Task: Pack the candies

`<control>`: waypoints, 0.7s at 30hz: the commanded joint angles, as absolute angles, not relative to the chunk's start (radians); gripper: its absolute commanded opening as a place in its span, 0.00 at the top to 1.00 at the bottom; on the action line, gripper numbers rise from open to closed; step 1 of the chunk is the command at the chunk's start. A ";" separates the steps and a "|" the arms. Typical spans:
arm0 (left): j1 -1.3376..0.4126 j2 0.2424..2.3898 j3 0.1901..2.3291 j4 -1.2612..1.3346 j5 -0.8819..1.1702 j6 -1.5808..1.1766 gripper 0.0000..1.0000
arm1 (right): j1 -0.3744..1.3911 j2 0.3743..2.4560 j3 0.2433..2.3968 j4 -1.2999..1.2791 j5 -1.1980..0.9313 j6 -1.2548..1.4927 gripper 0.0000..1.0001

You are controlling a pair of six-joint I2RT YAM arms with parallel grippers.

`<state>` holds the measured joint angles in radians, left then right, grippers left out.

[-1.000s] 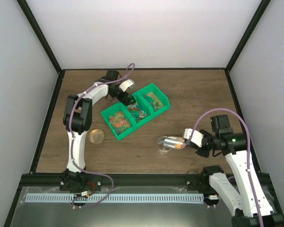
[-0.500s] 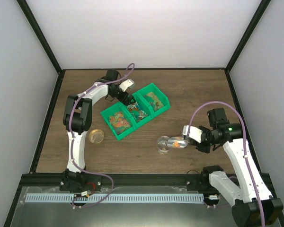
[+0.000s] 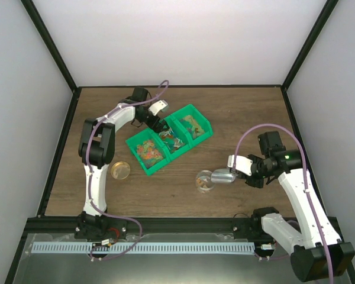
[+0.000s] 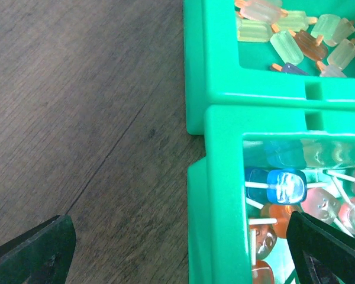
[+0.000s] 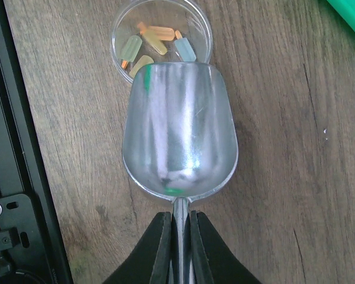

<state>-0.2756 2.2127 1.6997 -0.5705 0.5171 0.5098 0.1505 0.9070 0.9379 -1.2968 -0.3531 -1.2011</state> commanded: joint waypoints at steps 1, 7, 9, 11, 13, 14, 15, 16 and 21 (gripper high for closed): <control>-0.281 2.199 1.714 -0.636 0.528 0.578 0.01 | 0.168 0.906 0.998 -1.305 -0.332 -1.201 0.99; -0.280 2.234 1.757 -0.696 0.540 0.573 0.17 | 0.169 0.994 1.136 -1.269 -0.421 -0.963 0.99; -0.280 2.223 1.742 -0.682 0.551 0.551 0.24 | 0.168 1.049 1.188 -1.229 -0.427 -0.820 0.99; -0.279 2.209 1.716 -0.659 0.565 0.521 0.31 | 0.169 1.122 1.239 -1.183 -0.397 -0.654 0.99; -0.281 2.190 1.683 -0.630 0.581 0.494 0.35 | 0.169 1.207 1.295 -1.168 -0.381 -0.531 0.99; -0.280 2.179 1.668 -0.613 0.587 0.480 0.36 | 0.169 1.248 1.326 -1.164 -0.384 -0.479 0.99; -0.281 2.169 1.652 -0.598 0.590 0.466 0.36 | 0.170 1.291 1.366 -1.160 -0.388 -0.433 0.99; -0.281 2.159 1.637 -0.584 0.592 0.449 0.37 | 0.171 1.328 1.397 -1.156 -0.390 -0.386 0.99; -0.289 2.129 1.591 -0.556 0.592 0.419 0.40 | 0.228 1.452 1.507 -1.114 -0.389 -0.273 0.99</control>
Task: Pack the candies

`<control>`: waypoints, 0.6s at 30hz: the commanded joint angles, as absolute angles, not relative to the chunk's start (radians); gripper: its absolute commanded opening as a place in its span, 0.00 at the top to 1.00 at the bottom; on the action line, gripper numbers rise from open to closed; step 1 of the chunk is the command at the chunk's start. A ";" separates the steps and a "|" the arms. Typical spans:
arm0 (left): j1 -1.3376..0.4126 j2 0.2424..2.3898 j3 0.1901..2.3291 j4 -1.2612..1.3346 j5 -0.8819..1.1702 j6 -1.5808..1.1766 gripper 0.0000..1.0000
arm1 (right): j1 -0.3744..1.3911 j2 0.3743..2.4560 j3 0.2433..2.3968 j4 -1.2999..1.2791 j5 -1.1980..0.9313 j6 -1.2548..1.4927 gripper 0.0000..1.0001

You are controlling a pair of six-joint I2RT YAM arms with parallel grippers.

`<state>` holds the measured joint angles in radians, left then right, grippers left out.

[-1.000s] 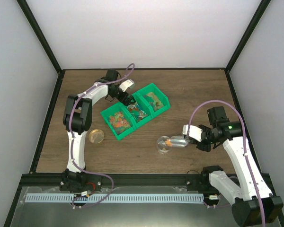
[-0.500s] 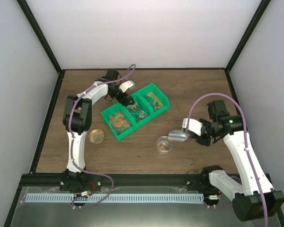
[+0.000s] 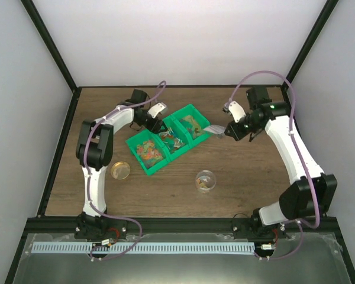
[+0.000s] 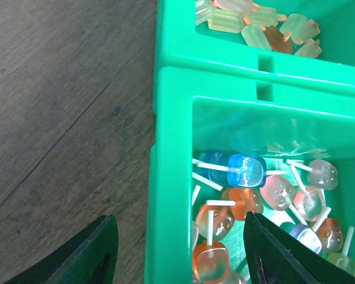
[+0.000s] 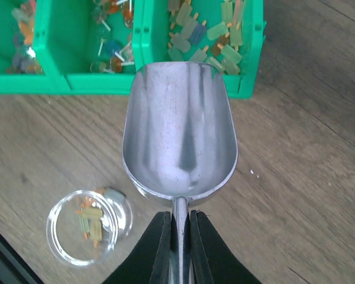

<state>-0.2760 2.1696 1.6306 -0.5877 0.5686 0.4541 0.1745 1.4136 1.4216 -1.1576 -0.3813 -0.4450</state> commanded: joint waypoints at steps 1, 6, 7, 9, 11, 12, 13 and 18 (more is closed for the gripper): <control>-0.293 2.125 1.585 -0.553 0.588 0.417 0.40 | 0.248 1.470 1.522 -1.108 -0.381 -0.270 0.99; -0.304 2.109 1.555 -0.533 0.562 0.401 0.41 | 0.280 1.579 1.604 -1.087 -0.414 -0.192 0.99; -0.304 2.105 1.547 -0.526 0.556 0.394 0.41 | 0.280 1.600 1.616 -1.082 -0.421 -0.177 0.99; -0.304 2.095 1.535 -0.515 0.545 0.386 0.42 | 0.280 1.636 1.630 -1.075 -0.427 -0.147 0.99; -0.304 2.085 1.526 -0.507 0.535 0.380 0.42 | 0.281 1.671 1.631 -1.064 -0.398 -0.093 0.99; -0.304 2.083 1.524 -0.507 0.531 0.377 0.42 | 0.281 1.693 1.632 -1.068 -0.397 -0.076 0.99; -0.304 2.081 1.523 -0.506 0.527 0.372 0.42 | 0.281 1.710 1.633 -1.069 -0.401 -0.059 0.99; -0.303 2.083 1.525 -0.502 0.522 0.357 0.42 | 0.282 1.784 1.658 -1.058 -0.462 -0.019 0.99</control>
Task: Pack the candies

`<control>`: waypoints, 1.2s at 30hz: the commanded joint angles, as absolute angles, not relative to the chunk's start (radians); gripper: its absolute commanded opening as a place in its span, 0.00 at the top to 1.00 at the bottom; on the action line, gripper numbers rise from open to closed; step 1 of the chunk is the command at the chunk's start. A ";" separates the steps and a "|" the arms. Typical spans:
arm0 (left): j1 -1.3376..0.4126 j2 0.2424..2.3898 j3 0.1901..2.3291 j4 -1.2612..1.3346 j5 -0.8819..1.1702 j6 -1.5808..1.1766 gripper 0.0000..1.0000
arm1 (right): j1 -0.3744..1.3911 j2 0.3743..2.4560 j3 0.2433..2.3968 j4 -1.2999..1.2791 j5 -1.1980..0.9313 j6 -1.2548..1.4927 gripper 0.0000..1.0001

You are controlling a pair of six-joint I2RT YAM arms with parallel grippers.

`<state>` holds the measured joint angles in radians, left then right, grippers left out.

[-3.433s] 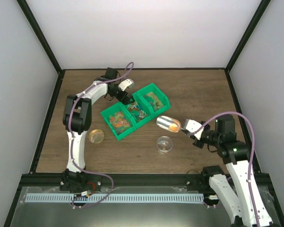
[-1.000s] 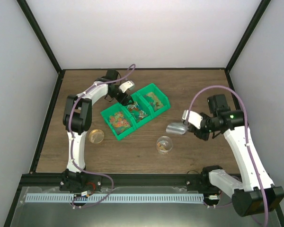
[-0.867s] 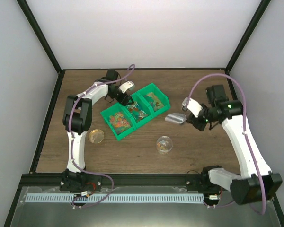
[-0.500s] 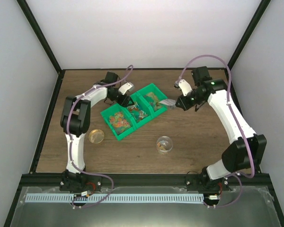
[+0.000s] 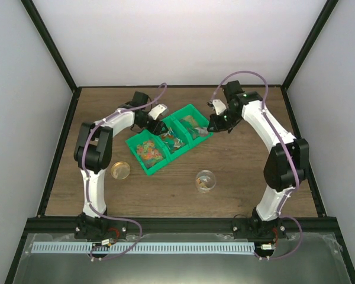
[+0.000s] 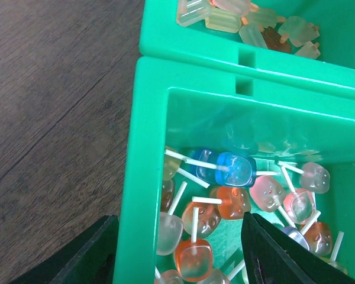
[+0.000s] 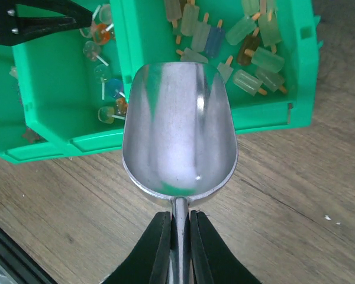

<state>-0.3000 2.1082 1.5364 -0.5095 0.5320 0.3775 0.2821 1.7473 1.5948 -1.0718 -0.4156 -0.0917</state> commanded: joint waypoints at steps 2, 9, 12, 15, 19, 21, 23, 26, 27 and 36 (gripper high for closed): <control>-0.304 2.081 1.523 -0.502 0.518 0.357 0.42 | 0.282 1.814 1.678 -1.049 -0.434 -0.002 0.99; -0.304 2.082 1.518 -0.487 0.505 0.363 0.45 | 0.283 1.923 1.781 -1.061 -0.343 0.078 0.99; -0.303 2.088 1.528 -0.484 0.504 0.364 0.48 | 0.282 1.942 1.776 -1.073 -0.378 0.086 0.99; -0.304 2.093 1.532 -0.484 0.503 0.369 0.50 | 0.283 1.959 1.778 -1.091 -0.446 0.082 0.99; -0.304 2.100 1.532 -0.483 0.499 0.376 0.51 | 0.286 1.967 1.780 -1.089 -0.404 0.094 0.99; -0.304 2.101 1.531 -0.482 0.497 0.378 0.52 | 0.289 1.966 1.778 -1.088 -0.349 0.101 0.99; -0.304 2.103 1.532 -0.480 0.498 0.379 0.53 | 0.293 1.971 1.774 -1.086 -0.318 0.101 0.99; -0.304 2.110 1.537 -0.479 0.501 0.380 0.56 | 0.304 1.997 1.761 -1.084 -0.300 0.100 0.99; -0.303 2.113 1.542 -0.481 0.502 0.380 0.58 | 0.307 2.008 1.757 -1.083 -0.290 0.098 0.99; -0.312 2.117 1.552 -0.489 0.509 0.415 0.71 | 0.315 2.091 1.821 -1.073 -0.241 0.093 0.99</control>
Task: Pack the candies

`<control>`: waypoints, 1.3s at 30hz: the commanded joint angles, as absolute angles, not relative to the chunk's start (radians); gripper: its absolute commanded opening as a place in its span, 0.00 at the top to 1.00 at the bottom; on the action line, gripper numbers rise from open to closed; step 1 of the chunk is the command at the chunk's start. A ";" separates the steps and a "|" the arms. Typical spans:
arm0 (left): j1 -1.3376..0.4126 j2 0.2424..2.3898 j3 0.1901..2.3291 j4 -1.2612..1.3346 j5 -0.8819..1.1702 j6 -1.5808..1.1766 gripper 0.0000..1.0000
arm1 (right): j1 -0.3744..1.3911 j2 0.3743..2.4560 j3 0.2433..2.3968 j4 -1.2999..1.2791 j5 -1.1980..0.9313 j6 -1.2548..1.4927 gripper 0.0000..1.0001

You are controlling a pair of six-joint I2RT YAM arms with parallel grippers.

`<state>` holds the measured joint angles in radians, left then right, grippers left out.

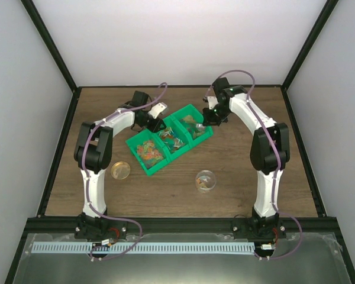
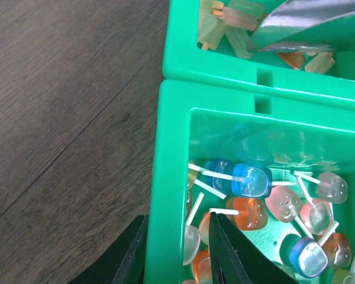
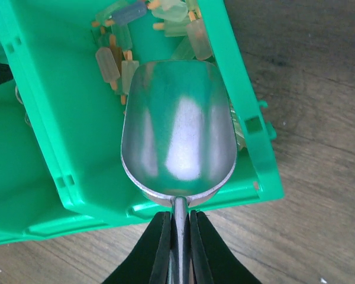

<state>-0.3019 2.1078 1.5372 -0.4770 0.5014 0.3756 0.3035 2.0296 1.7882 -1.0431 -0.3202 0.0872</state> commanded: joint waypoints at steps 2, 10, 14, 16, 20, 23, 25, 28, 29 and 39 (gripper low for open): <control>-0.316 2.121 1.552 -0.489 0.513 0.425 0.74 | 0.323 2.109 1.824 -1.064 -0.231 0.094 0.99; -0.319 2.169 1.604 -0.532 0.496 0.448 0.82 | 0.344 2.137 1.906 -1.055 -0.208 0.040 0.99; -0.316 2.170 1.609 -0.520 0.494 0.454 0.83 | 0.344 2.077 1.906 -1.097 -0.187 0.003 0.99; -0.315 2.171 1.612 -0.516 0.499 0.455 0.86 | 0.344 2.049 1.904 -1.112 -0.166 -0.014 0.99; -0.316 2.174 1.619 -0.513 0.511 0.461 0.90 | 0.344 2.008 1.900 -1.121 -0.132 -0.070 0.99; -0.316 2.176 1.622 -0.525 0.525 0.471 0.94 | 0.346 1.997 1.885 -1.118 -0.098 -0.142 0.99; -0.316 2.177 1.624 -0.534 0.530 0.468 0.96 | 0.354 1.996 1.879 -1.114 -0.062 -0.189 0.99; -0.317 2.176 1.621 -0.538 0.542 0.452 0.96 | 0.377 1.976 1.878 -1.090 -0.024 -0.246 0.99; -0.318 2.176 1.618 -0.538 0.544 0.446 0.96 | 0.389 1.970 1.879 -1.084 -0.016 -0.262 0.99; -0.318 2.177 1.622 -0.537 0.543 0.431 0.96 | 0.463 1.995 1.918 -1.175 0.057 -0.330 0.99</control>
<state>-0.3084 2.1525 1.6039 -0.5125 0.4885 0.4286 0.4530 1.9991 1.8687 -1.1210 0.0055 -0.2855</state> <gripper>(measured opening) 0.106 0.094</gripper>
